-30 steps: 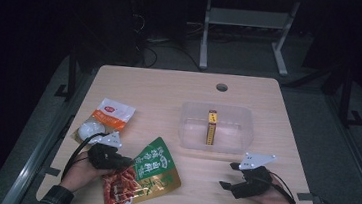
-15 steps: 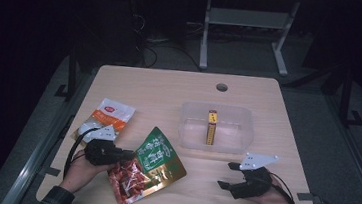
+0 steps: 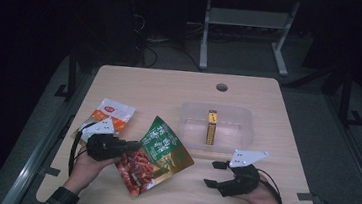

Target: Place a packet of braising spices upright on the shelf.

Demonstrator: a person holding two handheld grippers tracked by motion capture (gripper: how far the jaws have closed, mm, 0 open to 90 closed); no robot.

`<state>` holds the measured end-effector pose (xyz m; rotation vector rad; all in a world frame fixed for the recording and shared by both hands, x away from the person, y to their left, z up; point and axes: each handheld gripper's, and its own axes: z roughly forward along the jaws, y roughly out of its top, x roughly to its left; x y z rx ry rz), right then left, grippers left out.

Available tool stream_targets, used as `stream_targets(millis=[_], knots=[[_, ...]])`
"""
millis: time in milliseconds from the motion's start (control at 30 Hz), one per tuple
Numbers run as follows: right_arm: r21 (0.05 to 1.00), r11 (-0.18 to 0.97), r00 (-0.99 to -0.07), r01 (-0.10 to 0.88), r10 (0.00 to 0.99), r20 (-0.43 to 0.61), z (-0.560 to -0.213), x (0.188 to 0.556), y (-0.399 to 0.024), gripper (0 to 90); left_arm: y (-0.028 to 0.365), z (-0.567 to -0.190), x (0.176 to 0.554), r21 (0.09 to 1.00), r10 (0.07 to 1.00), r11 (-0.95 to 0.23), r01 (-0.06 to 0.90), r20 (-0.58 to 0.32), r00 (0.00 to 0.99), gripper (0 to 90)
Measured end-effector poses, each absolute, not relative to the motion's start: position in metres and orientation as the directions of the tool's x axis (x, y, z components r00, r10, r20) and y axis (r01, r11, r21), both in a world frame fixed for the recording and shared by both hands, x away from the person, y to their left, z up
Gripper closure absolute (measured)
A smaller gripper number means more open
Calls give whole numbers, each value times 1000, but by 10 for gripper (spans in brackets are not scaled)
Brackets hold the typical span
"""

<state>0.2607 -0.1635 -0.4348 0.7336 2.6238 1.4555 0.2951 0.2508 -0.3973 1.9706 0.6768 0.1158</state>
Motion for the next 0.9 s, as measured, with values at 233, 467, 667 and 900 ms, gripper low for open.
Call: stream_targets(millis=[233,467,667,900], knots=[[853,386,-902,351,385,197,-427,267,-142,329,236,-389,298,872,495,-300,387,-204,844,895],[881,328,-906,340,364,214,-420,277,-126,354,223,-385,297,889,483,-263,374,-214,849,895],[896,294,-910,333,348,224,-417,284,-112,462,216,-385,294,896,474,-252,365,-215,854,895],[894,276,-913,352,312,263,-420,290,-103,711,215,-387,293,897,466,-252,362,-216,858,894]])
